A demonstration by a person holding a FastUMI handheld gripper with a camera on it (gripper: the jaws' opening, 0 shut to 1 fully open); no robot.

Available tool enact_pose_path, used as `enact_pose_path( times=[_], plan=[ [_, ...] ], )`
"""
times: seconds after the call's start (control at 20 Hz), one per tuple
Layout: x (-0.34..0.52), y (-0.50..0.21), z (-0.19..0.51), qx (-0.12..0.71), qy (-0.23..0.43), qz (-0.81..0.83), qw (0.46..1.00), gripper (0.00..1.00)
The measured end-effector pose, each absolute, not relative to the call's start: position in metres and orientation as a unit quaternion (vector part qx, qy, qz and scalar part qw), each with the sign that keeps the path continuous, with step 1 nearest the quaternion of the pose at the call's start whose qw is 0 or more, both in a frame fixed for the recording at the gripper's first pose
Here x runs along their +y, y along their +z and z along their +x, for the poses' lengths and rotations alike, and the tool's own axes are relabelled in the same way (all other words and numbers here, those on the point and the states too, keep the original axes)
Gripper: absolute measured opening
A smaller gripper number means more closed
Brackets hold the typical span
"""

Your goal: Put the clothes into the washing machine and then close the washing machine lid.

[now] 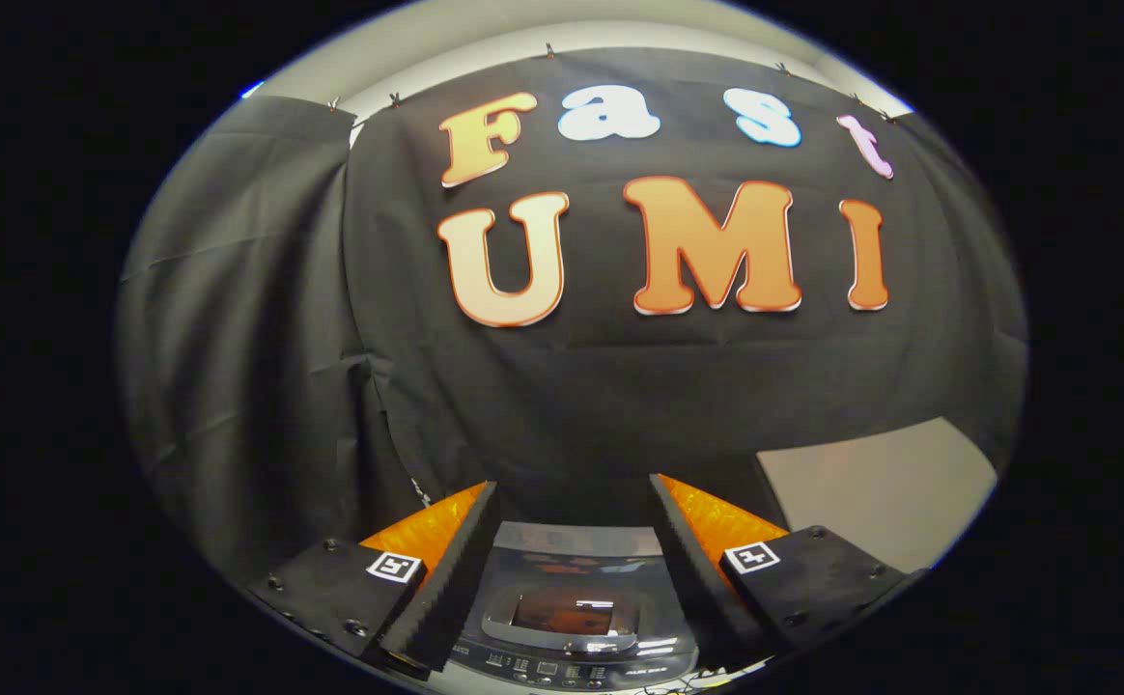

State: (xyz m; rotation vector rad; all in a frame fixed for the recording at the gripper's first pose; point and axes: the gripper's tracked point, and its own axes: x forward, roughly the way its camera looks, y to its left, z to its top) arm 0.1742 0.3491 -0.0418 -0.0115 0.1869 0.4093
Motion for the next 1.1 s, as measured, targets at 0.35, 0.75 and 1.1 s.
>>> enact_pose_path(
  times=[0.35, 0.75, 1.1],
  plan=[
    [0.227, 0.017, 0.107, 0.035, 0.128, -0.021, 0.991, 0.98],
    [0.099, 0.054, 0.034, -0.004, 0.042, -0.022, 0.999, 0.98],
    [0.035, 0.062, 0.013, -0.012, 0.031, -0.027, 0.999, 0.98]
  ],
)
